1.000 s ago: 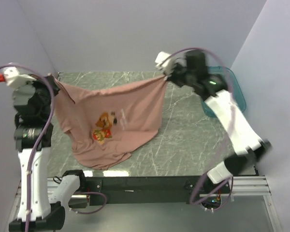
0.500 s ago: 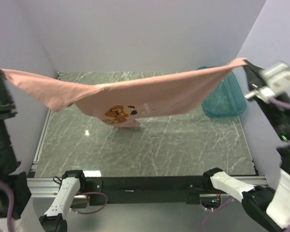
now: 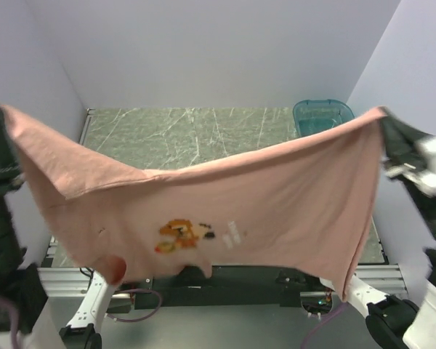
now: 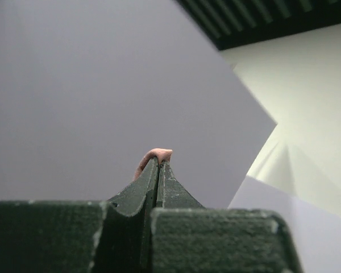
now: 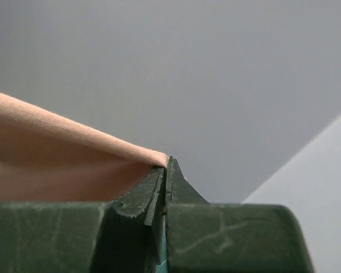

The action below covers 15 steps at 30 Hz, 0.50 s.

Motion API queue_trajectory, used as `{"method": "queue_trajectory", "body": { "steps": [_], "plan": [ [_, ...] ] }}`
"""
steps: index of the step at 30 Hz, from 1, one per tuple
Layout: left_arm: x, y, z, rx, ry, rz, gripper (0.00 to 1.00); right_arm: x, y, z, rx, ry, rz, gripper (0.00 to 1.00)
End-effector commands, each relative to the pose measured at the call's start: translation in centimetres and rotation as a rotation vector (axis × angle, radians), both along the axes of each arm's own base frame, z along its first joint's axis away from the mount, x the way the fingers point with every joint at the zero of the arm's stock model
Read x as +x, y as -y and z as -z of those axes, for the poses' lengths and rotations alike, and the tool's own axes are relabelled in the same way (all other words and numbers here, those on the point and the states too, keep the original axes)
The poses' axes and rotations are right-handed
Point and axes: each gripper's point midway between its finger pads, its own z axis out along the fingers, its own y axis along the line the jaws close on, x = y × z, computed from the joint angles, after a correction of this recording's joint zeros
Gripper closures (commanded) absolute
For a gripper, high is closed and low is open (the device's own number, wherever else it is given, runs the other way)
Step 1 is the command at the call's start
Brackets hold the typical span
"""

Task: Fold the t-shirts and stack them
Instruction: Flatten the tshirt out

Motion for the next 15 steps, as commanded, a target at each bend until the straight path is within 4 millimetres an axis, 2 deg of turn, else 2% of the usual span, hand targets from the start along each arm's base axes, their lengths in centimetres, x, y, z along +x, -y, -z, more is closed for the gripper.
{"method": "queue_trajectory", "body": {
  "steps": [1,2,3,4,5,6,7,8,9,10,11,12,13,14,15],
  "plan": [
    [7.2,0.2,4.4,-0.007,-0.151,0.045,0.99,6.4,-3.5,6.5,-0.028,-0.196,-0.075,1.0],
    [10.4,0.2,7.3,-0.008,-0.232,0.057,0.99,7.3,-3.9,7.8,-0.034,-0.219,-0.082,1.0],
    [12.0,0.2,8.8,-0.01,-0.268,0.064,0.99,8.5,-4.3,9.3,-0.044,-0.242,-0.082,1.0],
    [13.5,0.2,10.3,-0.01,-0.305,0.067,0.99,10.6,-5.0,13.1,-0.063,-0.32,-0.077,1.0],
    [15.4,0.1,11.7,-0.01,-0.334,0.067,0.99,12.2,-5.4,14.3,-0.068,-0.336,-0.074,1.0],
    [18.1,-0.1,15.2,-0.008,-0.417,0.067,0.99,13.4,-5.7,16.0,-0.083,-0.374,-0.069,1.0],
    [19.6,-0.1,16.9,-0.009,-0.454,0.069,0.99,15.1,-6.3,18.6,-0.097,-0.412,-0.068,1.0],
    [22.0,-0.3,18.5,-0.007,-0.484,0.068,0.99,16.8,-6.7,20.7,-0.106,-0.453,-0.06,1.0],
    [24.2,-0.5,22.1,-0.004,-0.566,0.063,0.99,18.2,-6.9,24.3,-0.128,-0.512,-0.043,1.0],
    [25.5,-0.6,23.3,0.0,-0.58,0.06,0.99,20.2,-7.4,25.7,-0.13,-0.515,-0.038,1.0],
    [28.3,-1.0,26.6,-0.006,-0.647,0.052,0.99,21.4,-7.6,27.3,-0.139,-0.537,-0.026,1.0],
    [29.6,-1.2,28.0,0.003,-0.674,0.041,0.99,22.7,-7.4,29.8,-0.152,-0.578,0.004,1.0],
    [32.1,-1.5,31.2,-0.003,-0.747,0.036,0.99,25.0,-7.9,32.2,-0.158,-0.61,0.017,1.0],
    [33.3,-1.6,33.0,-0.001,-0.785,0.031,0.99,26.3,-7.8,33.8,-0.16,-0.635,0.04,1.0],
    [34.5,-1.6,33.7,0.004,-0.786,0.03,1.0,27.7,-7.6,34.8,-0.154,-0.652,0.076,1.0]
  ]
}}
